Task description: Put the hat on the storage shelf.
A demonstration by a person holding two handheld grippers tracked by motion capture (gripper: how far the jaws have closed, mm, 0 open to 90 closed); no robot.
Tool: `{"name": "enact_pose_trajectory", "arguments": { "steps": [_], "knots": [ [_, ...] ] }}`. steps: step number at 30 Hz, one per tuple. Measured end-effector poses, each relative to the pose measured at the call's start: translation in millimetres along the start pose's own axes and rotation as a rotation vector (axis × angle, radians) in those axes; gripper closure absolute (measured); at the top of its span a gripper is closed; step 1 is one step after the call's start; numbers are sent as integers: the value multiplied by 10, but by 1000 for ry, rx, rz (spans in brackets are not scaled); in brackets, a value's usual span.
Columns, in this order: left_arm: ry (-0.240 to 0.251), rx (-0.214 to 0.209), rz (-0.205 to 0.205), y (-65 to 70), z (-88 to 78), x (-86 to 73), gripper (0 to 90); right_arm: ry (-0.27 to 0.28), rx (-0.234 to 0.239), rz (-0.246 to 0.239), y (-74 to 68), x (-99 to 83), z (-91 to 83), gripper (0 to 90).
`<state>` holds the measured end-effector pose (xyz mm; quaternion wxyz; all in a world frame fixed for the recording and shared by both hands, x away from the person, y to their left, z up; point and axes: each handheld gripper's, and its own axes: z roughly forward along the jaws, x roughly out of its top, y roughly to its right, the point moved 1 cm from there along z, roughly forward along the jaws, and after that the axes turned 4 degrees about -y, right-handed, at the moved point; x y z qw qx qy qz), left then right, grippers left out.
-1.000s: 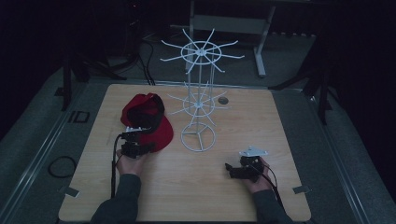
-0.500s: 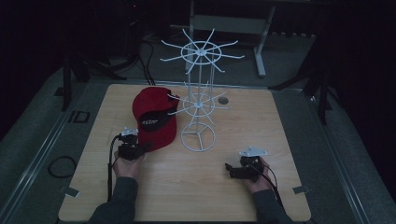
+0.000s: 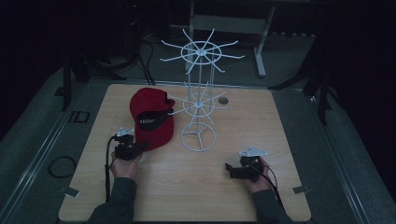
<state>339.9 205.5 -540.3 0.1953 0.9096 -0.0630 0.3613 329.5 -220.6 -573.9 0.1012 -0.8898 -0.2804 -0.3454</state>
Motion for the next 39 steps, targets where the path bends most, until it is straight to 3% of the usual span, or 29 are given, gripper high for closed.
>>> {"name": "enact_pose_trajectory", "arguments": {
  "steps": [23,39],
  "knots": [
    [115,-4,-7,54,-376,249,857,1,0,-2,2,0,1,147],
    [145,11,-8,63,-496,321,856,2,0,1,-1,1,1,147]
  ]
}}
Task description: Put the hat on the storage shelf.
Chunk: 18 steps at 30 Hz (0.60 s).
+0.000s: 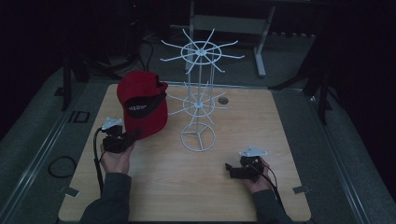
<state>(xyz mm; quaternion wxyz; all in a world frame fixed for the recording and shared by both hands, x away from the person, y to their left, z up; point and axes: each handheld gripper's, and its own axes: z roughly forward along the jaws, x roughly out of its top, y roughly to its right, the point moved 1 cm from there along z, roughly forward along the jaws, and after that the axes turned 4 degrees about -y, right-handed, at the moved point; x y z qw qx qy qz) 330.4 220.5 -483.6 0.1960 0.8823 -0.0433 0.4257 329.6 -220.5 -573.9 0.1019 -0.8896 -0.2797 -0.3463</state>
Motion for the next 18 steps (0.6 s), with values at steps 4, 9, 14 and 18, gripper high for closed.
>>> {"name": "enact_pose_trajectory", "arguments": {
  "steps": [4,9,14,18],
  "knots": [
    [14,3,2,0,-53,38,857,0,0,-1,1,0,0,148],
    [27,-5,-8,-9,-85,68,856,0,0,0,0,0,0,147],
    [45,-5,-16,-13,-122,112,856,0,0,0,0,0,0,147],
    [57,-7,-17,-7,-161,154,856,0,0,1,0,0,0,147]
  ]
}}
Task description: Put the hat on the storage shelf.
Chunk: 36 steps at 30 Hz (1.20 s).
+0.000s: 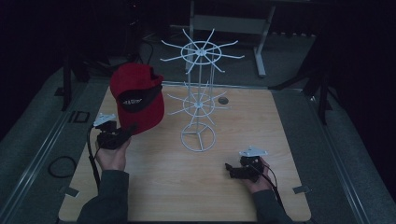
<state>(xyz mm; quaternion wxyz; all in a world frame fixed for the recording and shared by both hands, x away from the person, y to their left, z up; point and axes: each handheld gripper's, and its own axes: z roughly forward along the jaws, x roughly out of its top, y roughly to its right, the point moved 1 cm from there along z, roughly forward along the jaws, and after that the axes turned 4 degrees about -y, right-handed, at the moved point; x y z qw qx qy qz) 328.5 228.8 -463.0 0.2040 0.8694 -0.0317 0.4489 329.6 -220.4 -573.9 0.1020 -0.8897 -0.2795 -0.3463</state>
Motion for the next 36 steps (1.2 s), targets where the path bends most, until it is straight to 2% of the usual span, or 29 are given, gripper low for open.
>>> {"name": "enact_pose_trajectory", "arguments": {
  "steps": [21,36],
  "knots": [
    [51,-13,4,68,-117,200,856,0,-1,0,1,1,-1,147],
    [64,-12,13,99,-194,323,856,0,-1,-2,2,1,-1,147]
  ]
}}
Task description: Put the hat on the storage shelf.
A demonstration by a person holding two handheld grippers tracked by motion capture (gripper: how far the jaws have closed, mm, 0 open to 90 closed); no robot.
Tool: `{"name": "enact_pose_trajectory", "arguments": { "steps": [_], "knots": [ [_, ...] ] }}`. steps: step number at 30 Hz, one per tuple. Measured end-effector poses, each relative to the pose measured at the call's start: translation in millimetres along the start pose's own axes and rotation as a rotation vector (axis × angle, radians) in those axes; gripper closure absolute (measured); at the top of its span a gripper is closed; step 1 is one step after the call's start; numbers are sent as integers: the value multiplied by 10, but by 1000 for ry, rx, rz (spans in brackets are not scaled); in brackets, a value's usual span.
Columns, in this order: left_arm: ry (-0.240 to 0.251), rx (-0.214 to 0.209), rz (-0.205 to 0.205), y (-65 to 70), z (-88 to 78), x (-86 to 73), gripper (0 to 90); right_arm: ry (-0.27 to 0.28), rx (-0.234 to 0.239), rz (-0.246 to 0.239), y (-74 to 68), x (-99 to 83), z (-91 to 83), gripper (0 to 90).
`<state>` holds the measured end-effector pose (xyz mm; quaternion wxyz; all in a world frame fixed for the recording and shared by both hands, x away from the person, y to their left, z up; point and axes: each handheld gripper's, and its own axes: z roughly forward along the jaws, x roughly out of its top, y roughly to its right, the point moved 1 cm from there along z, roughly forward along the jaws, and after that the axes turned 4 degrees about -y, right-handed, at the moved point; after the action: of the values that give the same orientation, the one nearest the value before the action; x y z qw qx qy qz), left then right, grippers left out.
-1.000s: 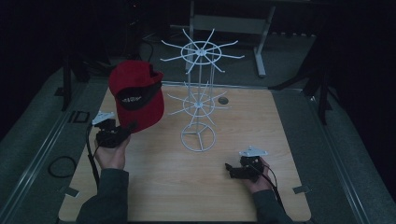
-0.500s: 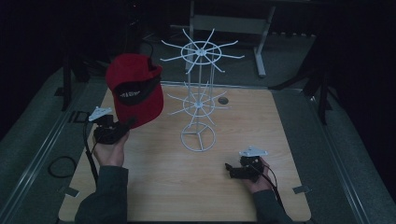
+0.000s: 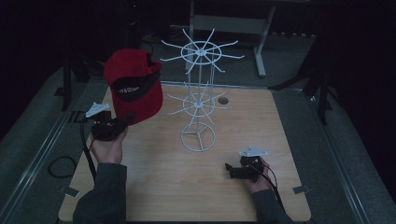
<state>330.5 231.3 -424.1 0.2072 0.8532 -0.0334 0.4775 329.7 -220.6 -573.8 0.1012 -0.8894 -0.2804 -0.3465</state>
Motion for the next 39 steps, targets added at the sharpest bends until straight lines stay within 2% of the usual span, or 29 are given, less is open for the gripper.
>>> {"name": "enact_pose_trajectory", "arguments": {
  "steps": [39],
  "knots": [
    [71,-40,23,163,-187,382,856,-2,0,3,-2,-1,-1,147]
  ]
}}
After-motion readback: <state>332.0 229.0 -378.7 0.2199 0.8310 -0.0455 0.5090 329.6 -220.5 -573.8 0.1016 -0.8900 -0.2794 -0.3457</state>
